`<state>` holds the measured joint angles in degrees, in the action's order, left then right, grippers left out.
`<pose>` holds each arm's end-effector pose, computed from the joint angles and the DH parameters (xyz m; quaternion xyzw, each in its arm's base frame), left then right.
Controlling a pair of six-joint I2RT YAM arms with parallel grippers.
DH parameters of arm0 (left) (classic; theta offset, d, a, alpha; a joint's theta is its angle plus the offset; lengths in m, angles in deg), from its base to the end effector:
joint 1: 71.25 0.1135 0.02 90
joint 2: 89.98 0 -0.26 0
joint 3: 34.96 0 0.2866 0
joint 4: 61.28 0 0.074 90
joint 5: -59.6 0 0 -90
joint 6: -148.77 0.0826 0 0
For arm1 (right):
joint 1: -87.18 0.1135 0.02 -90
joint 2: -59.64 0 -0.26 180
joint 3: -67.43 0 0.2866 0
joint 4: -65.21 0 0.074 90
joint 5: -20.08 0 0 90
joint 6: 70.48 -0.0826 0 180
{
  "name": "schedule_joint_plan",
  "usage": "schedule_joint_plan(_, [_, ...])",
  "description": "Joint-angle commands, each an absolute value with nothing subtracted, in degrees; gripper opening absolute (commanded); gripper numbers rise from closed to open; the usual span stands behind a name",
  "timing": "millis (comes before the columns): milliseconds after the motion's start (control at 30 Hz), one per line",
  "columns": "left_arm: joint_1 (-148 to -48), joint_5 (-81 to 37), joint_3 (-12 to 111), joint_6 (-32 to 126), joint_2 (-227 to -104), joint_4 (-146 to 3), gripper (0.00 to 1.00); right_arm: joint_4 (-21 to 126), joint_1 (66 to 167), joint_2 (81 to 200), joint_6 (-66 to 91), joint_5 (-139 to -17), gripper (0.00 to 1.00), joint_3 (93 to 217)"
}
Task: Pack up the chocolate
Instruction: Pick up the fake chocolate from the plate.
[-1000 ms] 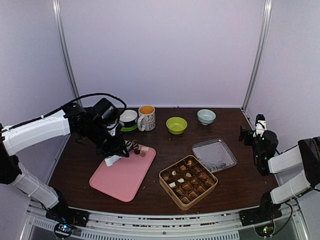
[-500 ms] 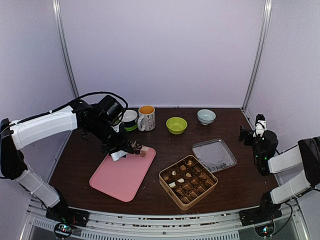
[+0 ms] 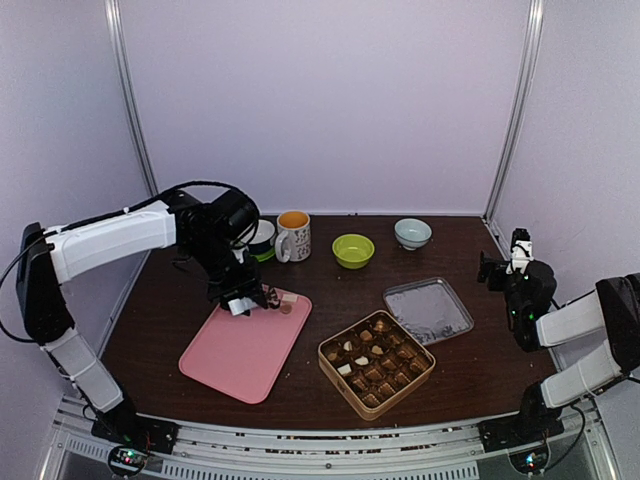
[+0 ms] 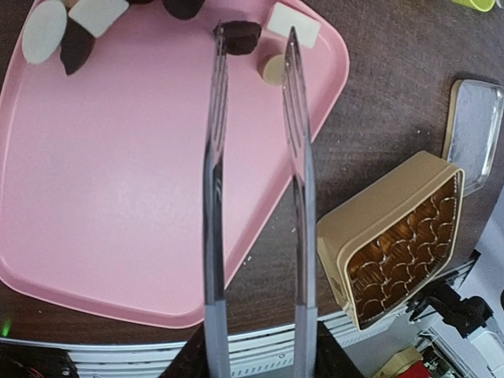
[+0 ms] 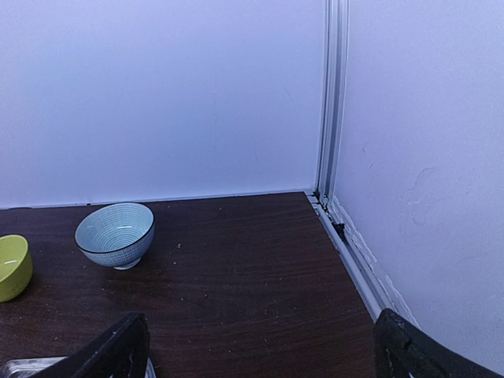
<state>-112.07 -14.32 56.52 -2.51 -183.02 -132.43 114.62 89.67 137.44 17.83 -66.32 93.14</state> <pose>0.2619 -0.2565 0.2189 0.1532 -0.9671 0.2027 0.0140 0.2974 0.0077 0.1342 0.0166 0.7232 0.0025 0.6904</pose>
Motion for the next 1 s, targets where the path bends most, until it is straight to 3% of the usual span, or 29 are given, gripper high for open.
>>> schedule_joint_plan(0, [-111.07, -17.59, 65.46, 3.98, -189.64, -139.99, 0.39, 115.76, 89.47, 137.52, 17.77, -66.61, 1.0, 93.68])
schedule_joint_plan(967, [-109.07, -17.13, 72.03, 6.78, -198.39, -142.03, 0.43, 115.57, 89.48, 137.51, 17.93, -66.58, 1.0, 93.84])
